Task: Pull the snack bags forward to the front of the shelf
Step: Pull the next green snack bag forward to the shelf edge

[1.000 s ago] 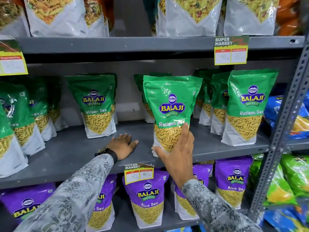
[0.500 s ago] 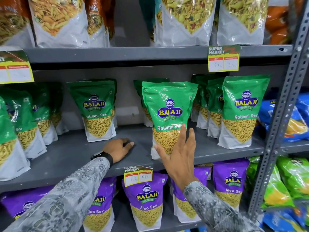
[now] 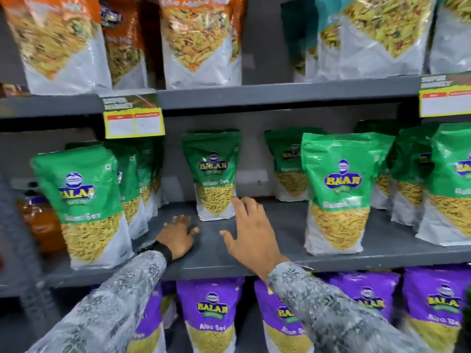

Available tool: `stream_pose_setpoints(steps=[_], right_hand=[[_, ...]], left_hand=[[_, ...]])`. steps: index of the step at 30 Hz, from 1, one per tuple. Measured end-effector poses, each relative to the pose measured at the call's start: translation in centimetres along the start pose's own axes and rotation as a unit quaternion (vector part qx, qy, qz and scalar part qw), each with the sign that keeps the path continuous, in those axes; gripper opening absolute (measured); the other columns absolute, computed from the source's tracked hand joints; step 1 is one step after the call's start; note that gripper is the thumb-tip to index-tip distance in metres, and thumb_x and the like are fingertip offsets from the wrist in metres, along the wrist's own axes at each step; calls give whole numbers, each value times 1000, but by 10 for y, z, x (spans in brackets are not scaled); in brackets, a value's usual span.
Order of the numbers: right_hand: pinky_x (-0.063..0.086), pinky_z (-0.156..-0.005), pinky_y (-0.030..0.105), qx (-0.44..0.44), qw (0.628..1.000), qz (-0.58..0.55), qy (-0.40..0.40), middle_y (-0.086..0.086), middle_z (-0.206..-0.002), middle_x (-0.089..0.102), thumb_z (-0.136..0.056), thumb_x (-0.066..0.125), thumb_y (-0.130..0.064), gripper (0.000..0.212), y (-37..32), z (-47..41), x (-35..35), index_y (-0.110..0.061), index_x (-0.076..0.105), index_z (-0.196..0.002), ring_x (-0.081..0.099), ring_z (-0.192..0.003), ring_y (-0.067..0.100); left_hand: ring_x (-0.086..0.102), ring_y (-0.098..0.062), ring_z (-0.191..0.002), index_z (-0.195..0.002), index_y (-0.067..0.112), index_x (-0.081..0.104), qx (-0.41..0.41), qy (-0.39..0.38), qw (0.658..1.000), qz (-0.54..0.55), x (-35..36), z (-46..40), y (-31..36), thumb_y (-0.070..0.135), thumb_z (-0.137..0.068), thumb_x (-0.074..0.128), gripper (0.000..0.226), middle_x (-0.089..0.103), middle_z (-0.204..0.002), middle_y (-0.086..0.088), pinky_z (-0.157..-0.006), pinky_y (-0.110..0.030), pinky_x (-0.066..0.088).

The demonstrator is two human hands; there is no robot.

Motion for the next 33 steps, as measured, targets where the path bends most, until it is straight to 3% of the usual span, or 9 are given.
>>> stream_pose_setpoints(steps=[3, 6, 10, 13, 16, 25, 33], right_hand=[[46, -109, 48, 115, 988, -97, -41, 11, -148, 39, -84, 82, -47, 107, -9, -37, 57, -19, 18, -165, 45, -131, 36], [44, -112, 51, 244, 951, -189, 11, 18, -148, 34, -71, 94, -44, 131, -8, -68, 99, -14, 10, -167, 41, -133, 43], [37, -115, 55, 350, 910, -210, 67, 24, -145, 37, -58, 99, -53, 148, -3, -98, 134, -8, 9, -166, 40, -135, 47], [32, -119, 56, 401, 890, -202, 82, 28, -149, 35, -54, 99, -56, 156, -1, -106, 148, -10, 2, -166, 40, -138, 50], [36, -117, 56, 411, 886, -188, 104, 28, -148, 38, -49, 100, -57, 158, -2, -108, 154, -10, 3, -164, 44, -136, 50], [40, -109, 49, 396, 896, -157, 125, 24, -138, 42, -52, 101, -48, 140, -2, -94, 144, -2, 21, -157, 44, -126, 46], [38, -104, 47, 383, 908, -106, 135, 21, -132, 51, -42, 100, -60, 143, -22, -43, 96, -3, 29, -151, 48, -121, 41]], left_hand=[[39, -38, -147, -146, 7, 47, 6, -16, 1000, 4, 5, -18, -11, 40, -108, 37, 52, 44, -157, -20, -123, -49, 29], [44, -36, -140, -135, 8, 52, 28, -19, 999, 3, 16, -29, -13, 41, -107, 34, 47, 50, -149, -17, -120, -48, 29], [26, -28, -156, -156, 9, 35, 56, -20, 998, -9, 33, -37, -19, 43, -109, 24, 60, 31, -166, -13, -128, -50, 15], [19, -29, -159, -160, 9, 29, 63, -16, 998, -10, 40, -39, -22, 43, -108, 22, 63, 24, -170, -13, -129, -51, 11], [23, -30, -157, -158, 7, 31, 69, -5, 997, -15, 41, -40, -22, 42, -107, 22, 63, 28, -168, -15, -128, -51, 13], [20, -30, -158, -160, 6, 27, 70, -11, 997, -5, 41, -38, -19, 41, -107, 21, 64, 24, -170, -14, -129, -51, 12], [18, -29, -160, -161, 8, 26, 65, -36, 997, -11, 38, -34, -19, 41, -107, 21, 63, 20, -171, -14, -130, -50, 12]])
Point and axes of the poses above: each hand's wrist, its own z-axis away from the middle knuckle, its own x-axis out of the palm, y = z × x, the point moved 5 cm from there along -z, towards the middle knuckle
